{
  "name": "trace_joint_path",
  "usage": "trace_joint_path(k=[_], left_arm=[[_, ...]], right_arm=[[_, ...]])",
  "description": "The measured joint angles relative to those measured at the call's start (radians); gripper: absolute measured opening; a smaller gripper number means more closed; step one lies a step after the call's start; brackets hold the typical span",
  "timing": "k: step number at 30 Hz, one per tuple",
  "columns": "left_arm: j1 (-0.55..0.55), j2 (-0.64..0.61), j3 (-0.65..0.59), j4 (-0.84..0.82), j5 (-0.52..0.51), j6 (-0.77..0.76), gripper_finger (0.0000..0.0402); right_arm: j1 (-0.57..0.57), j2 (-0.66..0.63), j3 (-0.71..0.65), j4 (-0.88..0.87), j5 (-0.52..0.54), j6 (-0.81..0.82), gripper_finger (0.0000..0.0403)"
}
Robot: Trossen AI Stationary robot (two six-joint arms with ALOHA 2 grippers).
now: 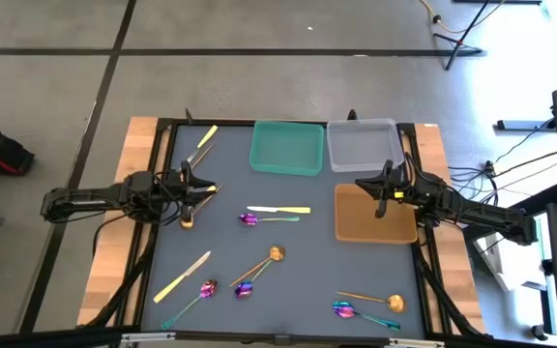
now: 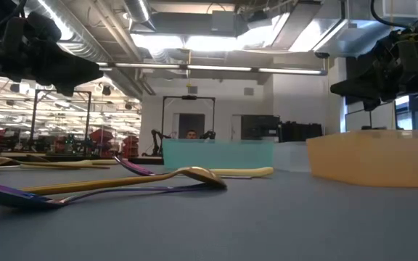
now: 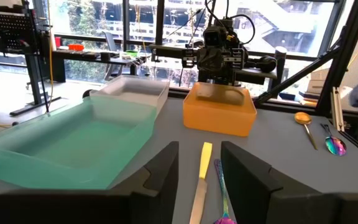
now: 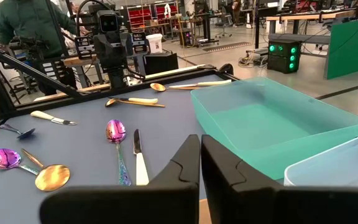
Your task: Sort silverware by color (type)
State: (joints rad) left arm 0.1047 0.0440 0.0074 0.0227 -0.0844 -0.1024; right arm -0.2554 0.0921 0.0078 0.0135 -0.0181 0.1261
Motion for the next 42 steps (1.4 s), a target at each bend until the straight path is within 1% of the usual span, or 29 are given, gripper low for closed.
trace_joint_path(k=[22,26,34,36,38,42], left_arm=[[0.0,0.0,0.0,0.0,0.0,0.0,0.0115],[0.0,0.0,0.0,0.0,0.0,0.0,0.0115],[0.0,0.0,0.0,0.0,0.0,0.0,0.0115],[0.0,0.0,0.0,0.0,0.0,0.0,0.0115],[0.0,0.0,0.0,0.0,0.0,0.0,0.0115],[0.0,0.0,0.0,0.001,-0.006,0.013,0.0115]], right_arm=[[0.0,0.0,0.0,0.0,0.0,0.0,0.0007],[0.0,0.0,0.0,0.036,0.017,-0.003,0.0007],[0.0,0.0,0.0,0.034,0.016,-0.004,0.0007],[0.0,0.0,0.0,0.078,0.036,-0.027,0.0007],[0.0,0.002,0.0,0.123,0.052,0.013,0.0007],[0.0,0.005,0.0,0.195,-0.006,0.053,0.0007]])
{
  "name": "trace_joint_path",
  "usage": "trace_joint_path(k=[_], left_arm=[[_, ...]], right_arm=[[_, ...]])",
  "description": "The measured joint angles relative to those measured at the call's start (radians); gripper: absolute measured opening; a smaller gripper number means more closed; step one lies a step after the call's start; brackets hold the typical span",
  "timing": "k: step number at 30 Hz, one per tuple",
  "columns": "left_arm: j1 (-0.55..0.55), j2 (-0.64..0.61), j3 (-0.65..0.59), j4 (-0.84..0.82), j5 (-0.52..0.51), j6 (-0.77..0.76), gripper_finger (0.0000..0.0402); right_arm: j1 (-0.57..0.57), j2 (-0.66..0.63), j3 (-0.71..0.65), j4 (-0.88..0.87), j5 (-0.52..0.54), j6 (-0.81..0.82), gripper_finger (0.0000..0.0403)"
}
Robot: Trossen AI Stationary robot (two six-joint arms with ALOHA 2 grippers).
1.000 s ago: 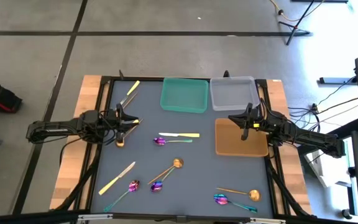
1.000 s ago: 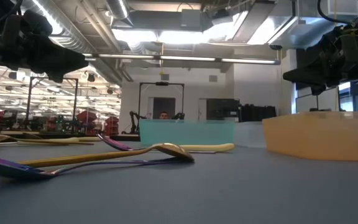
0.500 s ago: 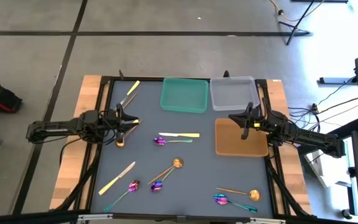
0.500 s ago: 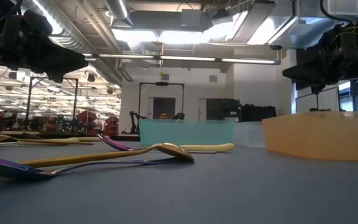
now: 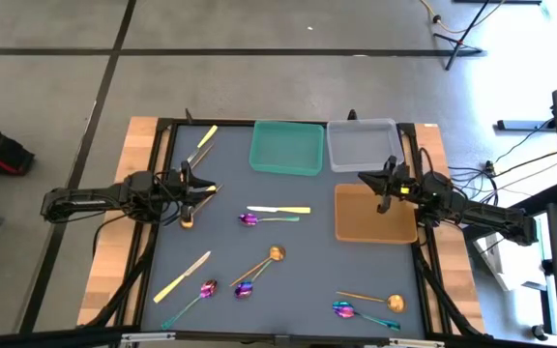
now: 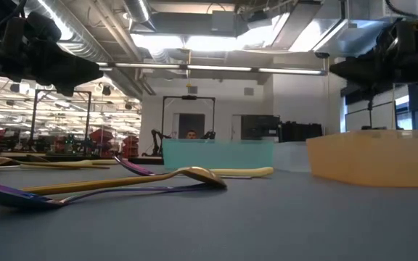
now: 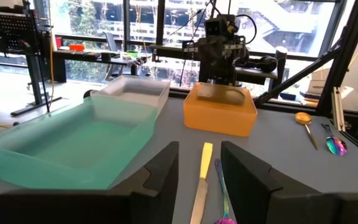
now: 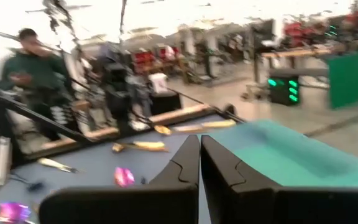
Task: Sort silverware by color (type)
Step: Put the yellow table knife into the green bin
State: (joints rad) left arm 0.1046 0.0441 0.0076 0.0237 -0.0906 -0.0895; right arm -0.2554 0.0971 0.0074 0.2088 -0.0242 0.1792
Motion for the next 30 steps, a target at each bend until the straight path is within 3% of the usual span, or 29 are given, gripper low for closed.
trace_joint_path(k=[7,18,23,30], left_arm=[[0.0,0.0,0.0,0.103,0.009,0.066,0.0115],[0.0,0.004,0.0,0.237,0.051,-0.013,0.0115],[0.0,0.012,0.0,0.239,0.054,-0.014,0.0115],[0.0,0.063,0.0,0.304,0.024,0.045,0.0115]], right_arm=[[0.001,0.127,0.021,0.029,-0.015,0.076,0.0007],[0.001,0.541,0.19,0.152,-0.127,0.135,0.0007],[0.009,0.724,0.286,0.153,-0.127,0.1,0.0007],[0.105,0.967,0.467,0.158,-0.117,-0.028,0.0007]])
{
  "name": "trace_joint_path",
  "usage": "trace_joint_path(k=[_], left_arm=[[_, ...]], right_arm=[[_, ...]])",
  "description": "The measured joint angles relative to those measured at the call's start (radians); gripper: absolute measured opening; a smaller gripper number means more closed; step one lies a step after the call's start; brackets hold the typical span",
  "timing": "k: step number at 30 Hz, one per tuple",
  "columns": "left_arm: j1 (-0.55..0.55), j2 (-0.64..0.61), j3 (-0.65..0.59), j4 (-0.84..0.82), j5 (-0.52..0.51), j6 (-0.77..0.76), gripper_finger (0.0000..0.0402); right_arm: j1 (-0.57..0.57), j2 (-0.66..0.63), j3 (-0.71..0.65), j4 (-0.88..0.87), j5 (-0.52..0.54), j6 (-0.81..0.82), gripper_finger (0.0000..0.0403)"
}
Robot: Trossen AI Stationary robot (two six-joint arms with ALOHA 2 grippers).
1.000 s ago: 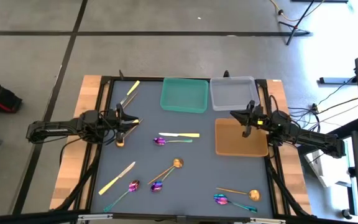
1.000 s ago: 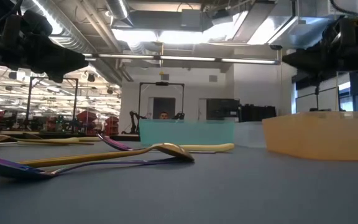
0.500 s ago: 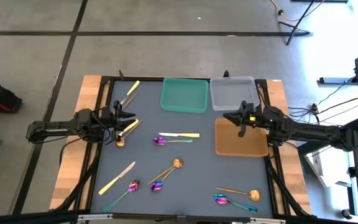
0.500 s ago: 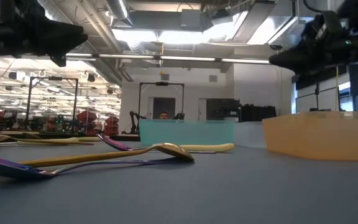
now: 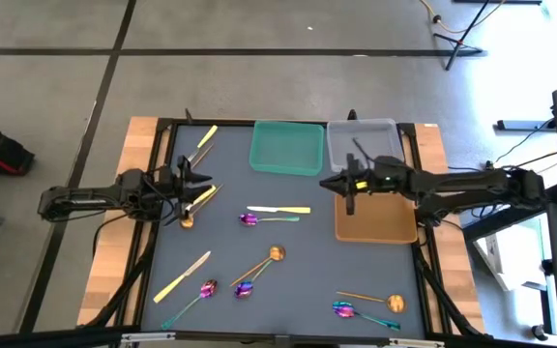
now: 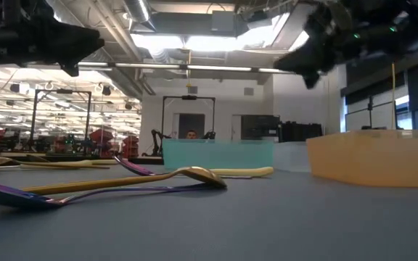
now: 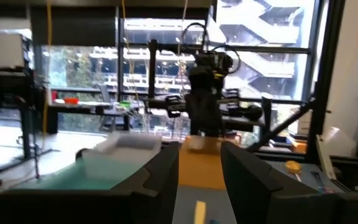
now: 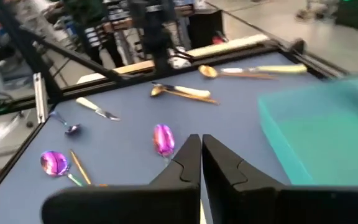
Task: Sort silverware by color (type)
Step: Put the yellow table knife into the green bin
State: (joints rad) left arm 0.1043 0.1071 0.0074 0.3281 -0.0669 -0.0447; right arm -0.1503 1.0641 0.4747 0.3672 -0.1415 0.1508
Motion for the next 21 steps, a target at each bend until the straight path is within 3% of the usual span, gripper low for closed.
trace_joint_path(k=[5,14,17,21], left_arm=[[0.0,0.044,0.0,0.083,-0.035,0.051,0.0114],[0.0,0.093,0.0,0.129,-0.007,0.053,0.0114],[0.0,0.109,0.0,0.137,0.016,0.047,0.0114],[0.0,0.13,0.0,0.138,0.019,0.021,0.0114]], right_arm=[[0.048,0.117,0.121,-0.003,0.001,-0.008,0.0007],[0.046,0.284,0.27,0.0,0.015,0.05,0.0009],[0.046,0.354,0.306,-0.004,-0.028,0.038,0.0031],[0.046,0.445,0.366,-0.029,-0.035,-0.002,0.0089]])
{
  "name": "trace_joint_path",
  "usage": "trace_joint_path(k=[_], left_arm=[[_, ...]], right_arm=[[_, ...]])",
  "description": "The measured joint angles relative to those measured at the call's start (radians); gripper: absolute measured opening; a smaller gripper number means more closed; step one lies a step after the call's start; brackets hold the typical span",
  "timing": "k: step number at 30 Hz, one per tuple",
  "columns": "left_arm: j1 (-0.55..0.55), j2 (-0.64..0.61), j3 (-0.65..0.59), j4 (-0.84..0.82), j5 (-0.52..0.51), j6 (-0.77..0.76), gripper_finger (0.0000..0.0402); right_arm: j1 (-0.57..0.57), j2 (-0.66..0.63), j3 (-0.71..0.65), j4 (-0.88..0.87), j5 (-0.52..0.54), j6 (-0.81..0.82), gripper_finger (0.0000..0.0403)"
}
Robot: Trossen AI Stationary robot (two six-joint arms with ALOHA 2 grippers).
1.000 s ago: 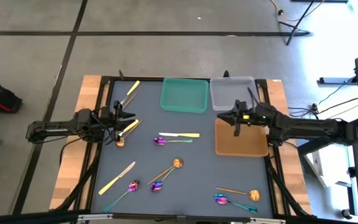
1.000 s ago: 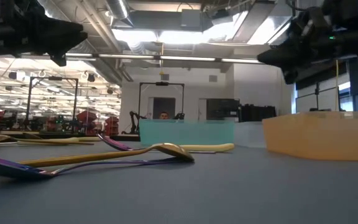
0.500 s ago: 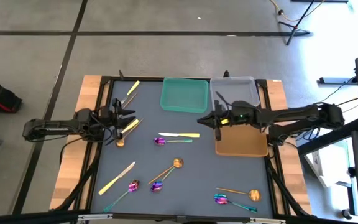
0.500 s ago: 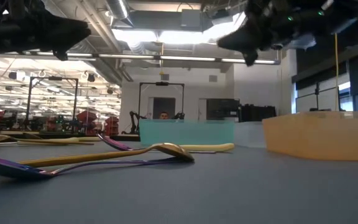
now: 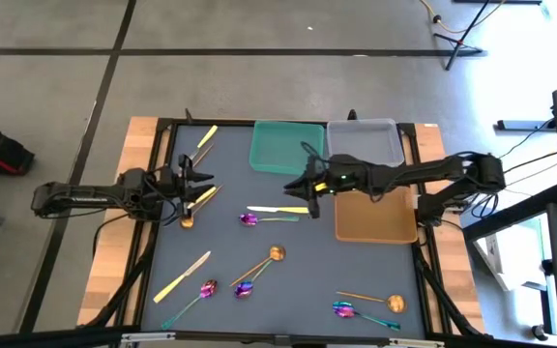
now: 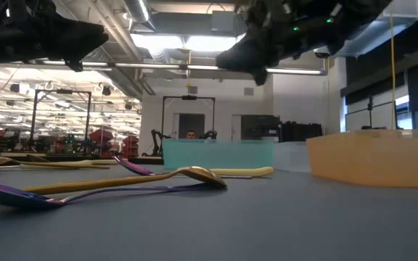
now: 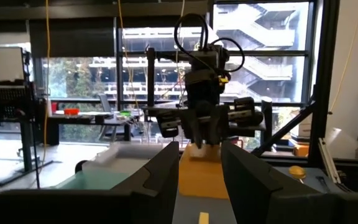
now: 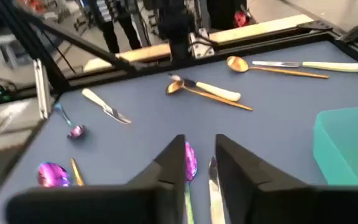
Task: Sort silverware by color (type)
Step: Put the yellow table knife into the green bin
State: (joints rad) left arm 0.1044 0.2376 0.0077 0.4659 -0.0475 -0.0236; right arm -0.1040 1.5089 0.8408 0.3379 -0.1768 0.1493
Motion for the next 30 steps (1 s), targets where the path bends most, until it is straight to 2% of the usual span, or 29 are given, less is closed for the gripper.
trace_joint_path(k=[6,11,15,20,27,30], left_arm=[[0.0,0.026,0.0,-0.002,0.001,-0.032,0.0114],[-0.001,0.05,0.0,0.0,0.014,-0.088,0.0114],[0.0,0.064,0.0,-0.013,0.013,-0.1,0.0114],[-0.008,0.079,0.0,-0.002,0.009,-0.106,0.0114],[-0.028,0.086,0.0,0.001,0.006,-0.105,0.0114],[-0.03,0.096,0.0,0.001,0.006,-0.105,0.0114]], right_arm=[[0.02,0.134,0.102,-0.108,0.001,-0.056,0.0179],[0.061,0.233,0.189,-0.198,0.002,-0.112,0.022],[0.096,0.293,0.224,-0.208,0.004,-0.116,0.0227],[0.128,0.345,0.233,-0.219,0.101,-0.143,0.0227],[0.13,0.416,0.233,-0.219,0.12,-0.131,0.0227],[0.13,0.441,0.233,-0.226,0.177,-0.132,0.0227]])
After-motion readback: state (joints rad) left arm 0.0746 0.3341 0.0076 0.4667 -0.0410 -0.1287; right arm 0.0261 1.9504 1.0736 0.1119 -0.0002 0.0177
